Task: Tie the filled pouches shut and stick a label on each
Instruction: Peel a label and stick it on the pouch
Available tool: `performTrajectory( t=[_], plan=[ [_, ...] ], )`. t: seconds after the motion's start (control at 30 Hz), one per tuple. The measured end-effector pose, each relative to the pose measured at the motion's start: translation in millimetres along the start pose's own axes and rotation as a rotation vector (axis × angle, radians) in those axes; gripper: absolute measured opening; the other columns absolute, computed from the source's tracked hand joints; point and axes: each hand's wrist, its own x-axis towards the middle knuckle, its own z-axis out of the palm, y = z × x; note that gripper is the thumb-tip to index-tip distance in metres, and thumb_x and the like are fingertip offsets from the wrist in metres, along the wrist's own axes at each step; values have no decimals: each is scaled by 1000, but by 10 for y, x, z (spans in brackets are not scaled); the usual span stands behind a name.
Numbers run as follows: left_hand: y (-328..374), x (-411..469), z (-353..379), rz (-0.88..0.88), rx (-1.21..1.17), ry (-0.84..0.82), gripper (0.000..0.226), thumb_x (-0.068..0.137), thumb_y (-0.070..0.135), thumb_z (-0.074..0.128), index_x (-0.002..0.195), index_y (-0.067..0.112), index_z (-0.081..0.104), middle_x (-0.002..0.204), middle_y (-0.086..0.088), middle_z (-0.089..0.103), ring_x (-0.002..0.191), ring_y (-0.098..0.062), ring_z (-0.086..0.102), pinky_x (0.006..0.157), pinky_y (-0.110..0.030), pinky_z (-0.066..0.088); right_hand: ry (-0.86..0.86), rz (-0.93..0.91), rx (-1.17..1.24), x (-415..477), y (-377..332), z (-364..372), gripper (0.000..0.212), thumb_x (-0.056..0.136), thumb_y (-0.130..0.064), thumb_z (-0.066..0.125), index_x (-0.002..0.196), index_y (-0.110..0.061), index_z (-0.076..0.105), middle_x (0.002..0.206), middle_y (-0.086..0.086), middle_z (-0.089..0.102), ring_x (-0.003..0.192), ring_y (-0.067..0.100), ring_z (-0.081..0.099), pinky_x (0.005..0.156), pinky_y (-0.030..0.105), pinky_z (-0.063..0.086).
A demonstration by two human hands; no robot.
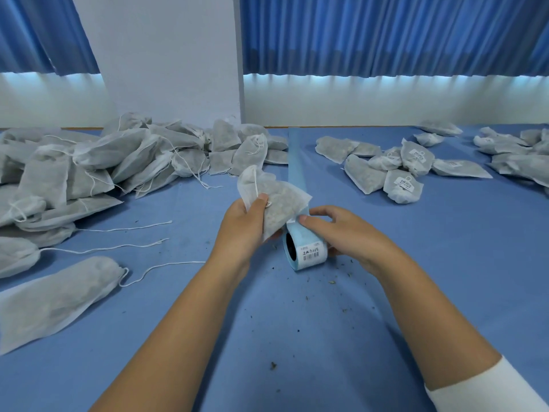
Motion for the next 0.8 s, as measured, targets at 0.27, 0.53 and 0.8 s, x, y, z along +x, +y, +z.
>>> performTrajectory(
  t=[0.27,0.53,0.8],
  plan=[
    [31,-51,8,257,72,77,20,104,37,46,101,27,63,96,14,68,78,16,61,64,-2,40,110,18,58,18,-24,152,43,87,-64,53,107,-27,62,90,-5,69,71,7,63,54,20,43],
    [-73,39,69,136,179,-31,37,106,36,38,125,12,59,117,-6,69,112,-16,63,98,-28,47,33,38,282,-44,-52,33,18,99,-34,48,108,-23,58,79,1,63,58,9,58,50,21,49],
    [-91,77,54,83,143,-35,40,106,39,36,128,13,58,119,-9,69,115,-19,63,107,-40,43,127,-380,-49,-208,-37,-150,15,84,-5,66,94,-15,69,80,-3,63,74,18,58,78,33,54]
  ],
)
